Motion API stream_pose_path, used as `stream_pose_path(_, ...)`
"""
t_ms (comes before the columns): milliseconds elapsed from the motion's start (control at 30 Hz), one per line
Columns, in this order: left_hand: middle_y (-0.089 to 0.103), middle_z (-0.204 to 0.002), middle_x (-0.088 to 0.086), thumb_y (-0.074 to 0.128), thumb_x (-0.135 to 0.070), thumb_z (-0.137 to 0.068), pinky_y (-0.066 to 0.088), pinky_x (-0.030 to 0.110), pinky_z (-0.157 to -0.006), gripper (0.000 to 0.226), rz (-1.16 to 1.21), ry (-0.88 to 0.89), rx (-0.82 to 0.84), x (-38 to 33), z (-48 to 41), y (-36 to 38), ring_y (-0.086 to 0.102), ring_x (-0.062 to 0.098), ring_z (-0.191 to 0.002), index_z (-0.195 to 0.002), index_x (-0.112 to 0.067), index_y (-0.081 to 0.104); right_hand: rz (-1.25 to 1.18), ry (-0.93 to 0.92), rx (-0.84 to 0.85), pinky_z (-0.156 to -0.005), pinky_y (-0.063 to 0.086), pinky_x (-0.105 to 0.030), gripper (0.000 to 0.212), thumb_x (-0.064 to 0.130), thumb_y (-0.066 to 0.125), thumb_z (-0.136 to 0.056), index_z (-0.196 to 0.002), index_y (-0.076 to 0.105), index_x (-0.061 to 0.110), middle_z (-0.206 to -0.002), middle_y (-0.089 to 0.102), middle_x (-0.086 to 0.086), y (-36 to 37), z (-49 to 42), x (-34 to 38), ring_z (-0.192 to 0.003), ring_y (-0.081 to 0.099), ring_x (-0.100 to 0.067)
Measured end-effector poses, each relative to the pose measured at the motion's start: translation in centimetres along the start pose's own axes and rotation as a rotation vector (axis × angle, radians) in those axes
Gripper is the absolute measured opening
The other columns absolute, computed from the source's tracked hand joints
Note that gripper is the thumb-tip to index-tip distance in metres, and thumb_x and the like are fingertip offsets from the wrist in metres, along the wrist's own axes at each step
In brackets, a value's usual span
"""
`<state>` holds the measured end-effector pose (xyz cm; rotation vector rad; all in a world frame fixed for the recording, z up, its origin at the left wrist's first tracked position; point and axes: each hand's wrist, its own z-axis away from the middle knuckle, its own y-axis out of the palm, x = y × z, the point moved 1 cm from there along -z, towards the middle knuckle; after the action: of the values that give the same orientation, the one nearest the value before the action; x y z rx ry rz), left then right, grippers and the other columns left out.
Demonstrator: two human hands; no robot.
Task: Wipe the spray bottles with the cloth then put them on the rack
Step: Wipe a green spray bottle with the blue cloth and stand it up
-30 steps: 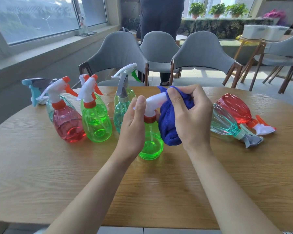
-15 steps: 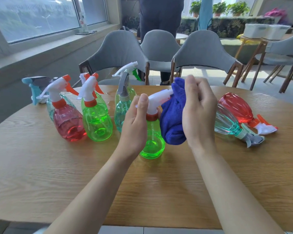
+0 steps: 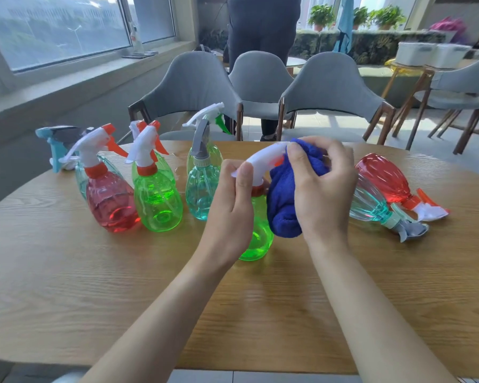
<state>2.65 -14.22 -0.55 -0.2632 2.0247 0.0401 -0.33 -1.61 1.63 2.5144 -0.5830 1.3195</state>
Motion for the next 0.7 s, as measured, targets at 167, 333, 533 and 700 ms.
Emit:
stream_pose_path(167, 0.064, -0.116, 0.004, 0.037, -0.032, -0.117, 0.049, 0.026, -0.096, 0.024, -0.061, 0.05, 0.044, 0.9, 0.0, 0.4, 0.065, 0.016, -0.11, -0.133, -0.02, 0.05, 0.106, -0.28, -0.004, -0.091, 0.048, -0.021, 0.011, 0.016, 0.074, -0.098, -0.103, 0.071, 0.006, -0.105, 0.059, -0.004, -0.4, 0.3, 0.9, -0.098, 0.061, -0.015)
stream_pose_path(333, 0.065, -0.127, -0.001, 0.054, -0.004, -0.109, 0.054, 0.029, -0.1, 0.032, -0.095, 0.138, 0.089, 0.9, 0.0, 0.5, 0.063, 0.006, -0.12, -0.14, -0.007, 0.053, 0.176, -0.505, 0.309, -0.094, 0.05, -0.025, 0.008, 0.007, 0.076, -0.094, -0.101, 0.08, 0.005, -0.102, 0.067, -0.006, 1.2, 1.7, 1.9, -0.099, 0.065, -0.021)
stream_pose_path(533, 0.062, -0.098, -0.006, 0.043, 0.009, -0.108, 0.046, 0.012, -0.078, 0.028, -0.097, 0.164, 0.098, 0.7, 0.4, 0.2, 0.06, -0.002, -0.085, -0.117, -0.018, 0.045, 0.19, -0.479, 0.269, -0.096, 0.052, -0.024, 0.012, 0.009, 0.077, -0.096, -0.107, 0.081, 0.008, -0.108, 0.071, -0.002, 1.2, 1.2, 1.2, -0.104, 0.067, -0.019)
stream_pose_path(700, 0.065, -0.11, -0.006, 0.045, 0.002, -0.111, 0.047, 0.016, -0.084, 0.027, -0.088, 0.155, 0.124, 0.8, 0.5, -0.1, 0.063, -0.003, -0.095, -0.126, -0.02, 0.045, 0.164, -0.442, 0.222, -0.096, 0.048, -0.017, 0.011, 0.006, 0.075, -0.096, -0.106, 0.08, 0.007, -0.109, 0.069, -0.002, 1.2, 1.5, 1.3, -0.103, 0.066, -0.011)
